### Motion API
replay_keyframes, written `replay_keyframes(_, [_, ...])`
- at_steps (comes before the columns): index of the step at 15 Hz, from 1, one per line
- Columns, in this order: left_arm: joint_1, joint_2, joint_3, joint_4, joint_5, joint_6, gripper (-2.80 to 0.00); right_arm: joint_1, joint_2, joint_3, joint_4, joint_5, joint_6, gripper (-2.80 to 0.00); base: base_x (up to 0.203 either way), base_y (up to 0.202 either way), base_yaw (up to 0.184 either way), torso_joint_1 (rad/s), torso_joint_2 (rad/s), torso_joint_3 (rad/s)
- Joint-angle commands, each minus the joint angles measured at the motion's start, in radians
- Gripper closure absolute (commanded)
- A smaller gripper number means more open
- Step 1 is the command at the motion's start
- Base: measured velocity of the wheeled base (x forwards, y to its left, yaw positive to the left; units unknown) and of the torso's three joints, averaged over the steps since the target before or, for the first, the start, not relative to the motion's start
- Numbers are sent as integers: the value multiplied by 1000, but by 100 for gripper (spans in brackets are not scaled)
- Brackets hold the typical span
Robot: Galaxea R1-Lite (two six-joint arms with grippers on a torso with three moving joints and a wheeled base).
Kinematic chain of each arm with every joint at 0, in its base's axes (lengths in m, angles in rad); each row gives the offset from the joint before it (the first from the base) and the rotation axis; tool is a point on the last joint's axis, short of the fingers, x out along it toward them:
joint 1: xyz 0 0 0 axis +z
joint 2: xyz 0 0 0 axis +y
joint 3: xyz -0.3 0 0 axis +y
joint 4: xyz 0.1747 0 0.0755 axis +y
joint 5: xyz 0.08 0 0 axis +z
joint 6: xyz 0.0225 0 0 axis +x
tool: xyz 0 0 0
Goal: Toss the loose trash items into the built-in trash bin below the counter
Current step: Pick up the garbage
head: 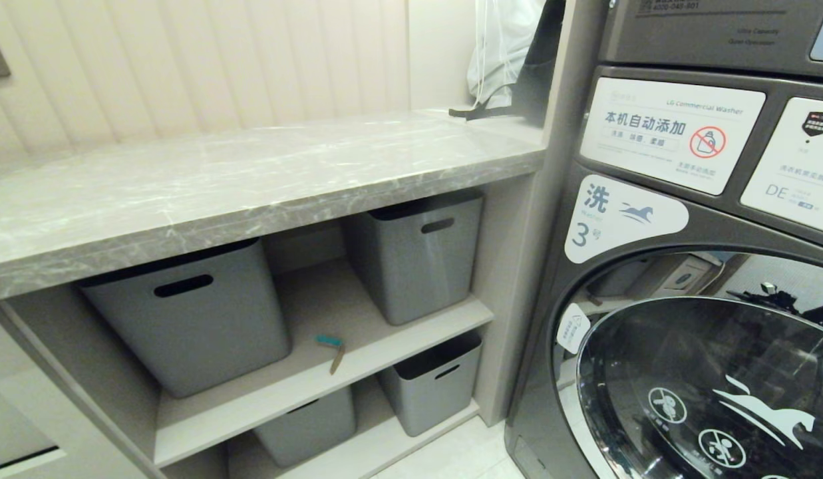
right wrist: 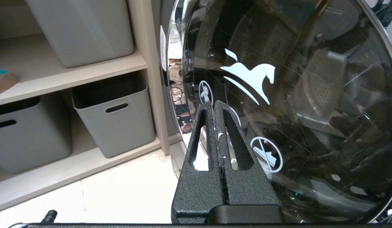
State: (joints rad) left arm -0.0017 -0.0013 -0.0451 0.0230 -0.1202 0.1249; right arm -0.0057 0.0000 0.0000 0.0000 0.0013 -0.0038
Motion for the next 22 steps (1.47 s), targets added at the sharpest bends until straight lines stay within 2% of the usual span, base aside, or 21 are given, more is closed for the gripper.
replay_keyframes(1, [0, 0, 1, 0, -1, 1, 0, 1, 0, 0, 0, 0, -1, 0, 0, 0, 0, 0, 0, 0])
replay_keyframes(5, [0, 0, 4, -8, 0, 0, 0, 1, 0, 0, 0, 0, -1, 0, 0, 0, 0, 0, 0, 0])
replay_keyframes(8, [0, 0, 8, -12, 5, 38, 0, 0, 0, 0, 0, 0, -1, 0, 0, 0, 0, 0, 0, 0])
replay_keyframes(15, [0, 0, 7, -10, -3, 40, 0, 0, 0, 0, 0, 0, -1, 0, 0, 0, 0, 0, 0, 0])
replay_keyframes(16, [0, 0, 3, -5, -21, 43, 0, 0, 0, 0, 0, 0, -1, 0, 0, 0, 0, 0, 0, 0])
replay_keyframes(19, [0, 8, -17, -12, -220, 53, 0, 1, 0, 0, 0, 0, -1, 0, 0, 0, 0, 0, 0, 0])
replay_keyframes(21, [-11, 125, -30, -58, -270, 83, 0, 0, 0, 0, 0, 0, -1, 0, 0, 0, 0, 0, 0, 0])
replay_keyframes(22, [-42, 237, -37, -110, -282, 98, 0, 1, 0, 0, 0, 0, -1, 0, 0, 0, 0, 0, 0, 0])
